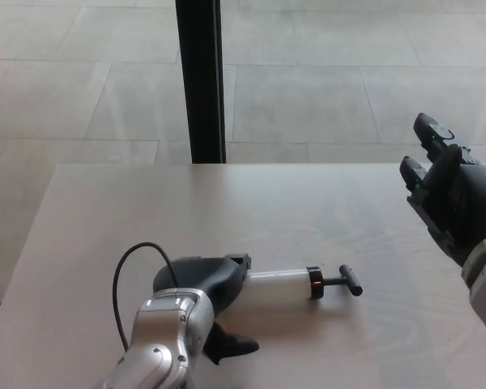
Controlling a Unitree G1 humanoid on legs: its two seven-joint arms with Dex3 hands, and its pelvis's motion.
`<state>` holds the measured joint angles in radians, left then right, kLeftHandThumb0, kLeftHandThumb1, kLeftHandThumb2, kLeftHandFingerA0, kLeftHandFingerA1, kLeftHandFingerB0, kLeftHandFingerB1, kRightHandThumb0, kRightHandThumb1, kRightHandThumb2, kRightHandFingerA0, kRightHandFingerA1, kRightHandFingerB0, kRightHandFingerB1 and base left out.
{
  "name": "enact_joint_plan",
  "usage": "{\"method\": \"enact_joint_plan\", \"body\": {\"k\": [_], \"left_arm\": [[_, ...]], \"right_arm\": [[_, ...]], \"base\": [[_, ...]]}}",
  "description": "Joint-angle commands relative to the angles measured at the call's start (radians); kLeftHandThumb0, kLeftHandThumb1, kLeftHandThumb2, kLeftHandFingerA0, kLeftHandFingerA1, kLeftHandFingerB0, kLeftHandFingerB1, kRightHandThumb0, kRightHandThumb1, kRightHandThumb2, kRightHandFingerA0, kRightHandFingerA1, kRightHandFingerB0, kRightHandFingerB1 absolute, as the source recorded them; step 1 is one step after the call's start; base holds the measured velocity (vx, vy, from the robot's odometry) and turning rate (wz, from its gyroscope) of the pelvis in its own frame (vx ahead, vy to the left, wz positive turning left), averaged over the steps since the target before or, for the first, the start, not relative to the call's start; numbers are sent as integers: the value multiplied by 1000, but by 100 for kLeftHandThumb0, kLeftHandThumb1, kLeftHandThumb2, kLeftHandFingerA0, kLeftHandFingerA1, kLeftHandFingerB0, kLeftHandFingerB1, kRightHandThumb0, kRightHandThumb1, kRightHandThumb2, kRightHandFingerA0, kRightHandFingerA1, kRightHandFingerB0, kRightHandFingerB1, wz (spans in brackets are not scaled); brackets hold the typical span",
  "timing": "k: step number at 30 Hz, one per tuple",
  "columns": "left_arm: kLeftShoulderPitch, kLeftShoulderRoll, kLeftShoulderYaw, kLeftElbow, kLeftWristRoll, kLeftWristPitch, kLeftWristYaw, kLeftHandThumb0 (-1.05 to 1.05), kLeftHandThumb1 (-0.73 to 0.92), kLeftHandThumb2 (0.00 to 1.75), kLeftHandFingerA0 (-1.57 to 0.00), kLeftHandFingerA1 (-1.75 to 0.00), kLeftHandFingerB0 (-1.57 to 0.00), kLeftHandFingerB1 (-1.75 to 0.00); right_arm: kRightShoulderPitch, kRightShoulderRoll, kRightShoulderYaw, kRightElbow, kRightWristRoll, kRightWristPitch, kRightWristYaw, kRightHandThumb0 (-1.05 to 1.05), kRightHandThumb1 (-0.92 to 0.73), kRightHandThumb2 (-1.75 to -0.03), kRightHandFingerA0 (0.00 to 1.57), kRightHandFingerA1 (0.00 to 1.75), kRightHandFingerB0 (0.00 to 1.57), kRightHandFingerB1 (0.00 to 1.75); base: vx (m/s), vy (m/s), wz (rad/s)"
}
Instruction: The robot uses its left hand to lift the air pump kept on the middle of the desk and use the right hand to compress the handle
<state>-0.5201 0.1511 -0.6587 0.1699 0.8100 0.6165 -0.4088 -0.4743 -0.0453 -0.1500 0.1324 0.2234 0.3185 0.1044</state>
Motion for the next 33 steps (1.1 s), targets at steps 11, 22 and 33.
{"method": "enact_joint_plan", "body": {"k": [11,22,33], "left_arm": [[96,-20,447,-175,-390,-259,43,-91,62,100,-1,-20,-9,-12],[-108,57,1196,-255,-929,-135,-101,-76,84,65,-14,-48,-20,-34],[91,364,1690,30,-1030,-85,-185,-69,81,63,-18,-46,-20,-36]], "right_arm": [[15,-45,-32,-29,4,63,-18,-99,-92,-131,0,10,10,10],[94,-189,-157,-38,45,10,78,-85,-72,-108,5,42,10,37],[195,-455,-469,20,116,-29,141,-78,-83,-65,12,46,18,31]], "base": [[0,0,0],[0,0,0],[0,0,0]]}}
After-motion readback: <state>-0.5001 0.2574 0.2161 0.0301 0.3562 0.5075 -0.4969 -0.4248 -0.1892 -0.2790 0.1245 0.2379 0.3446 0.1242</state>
